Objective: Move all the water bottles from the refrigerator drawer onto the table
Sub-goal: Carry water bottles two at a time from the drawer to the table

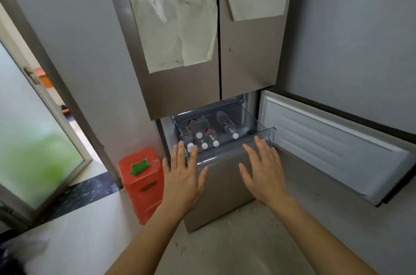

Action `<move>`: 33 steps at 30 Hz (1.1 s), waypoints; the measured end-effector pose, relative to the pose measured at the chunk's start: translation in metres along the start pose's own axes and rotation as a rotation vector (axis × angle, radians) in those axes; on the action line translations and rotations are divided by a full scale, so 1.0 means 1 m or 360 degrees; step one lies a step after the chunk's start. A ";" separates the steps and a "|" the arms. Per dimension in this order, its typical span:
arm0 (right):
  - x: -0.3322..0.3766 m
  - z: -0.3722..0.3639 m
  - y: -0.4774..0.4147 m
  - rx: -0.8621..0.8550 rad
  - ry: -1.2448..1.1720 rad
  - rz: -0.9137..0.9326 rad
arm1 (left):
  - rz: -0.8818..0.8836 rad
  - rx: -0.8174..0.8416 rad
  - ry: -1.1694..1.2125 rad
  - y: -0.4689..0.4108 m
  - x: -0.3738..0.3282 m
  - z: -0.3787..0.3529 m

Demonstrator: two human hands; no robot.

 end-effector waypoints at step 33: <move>-0.253 -0.179 -0.323 0.1415 -0.0119 -0.0091 | 0.0279 0.1128 0.0326 -0.307 -0.117 -0.228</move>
Point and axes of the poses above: each hand's wrist, its own y-axis away from the middle knuckle, its own z-axis out of the back of the hand, x = y × z, the point moved 2 cm from there along -y, towards the middle knuckle, and after that the axes turned 14 degrees about -y, right-handed, at the moved point
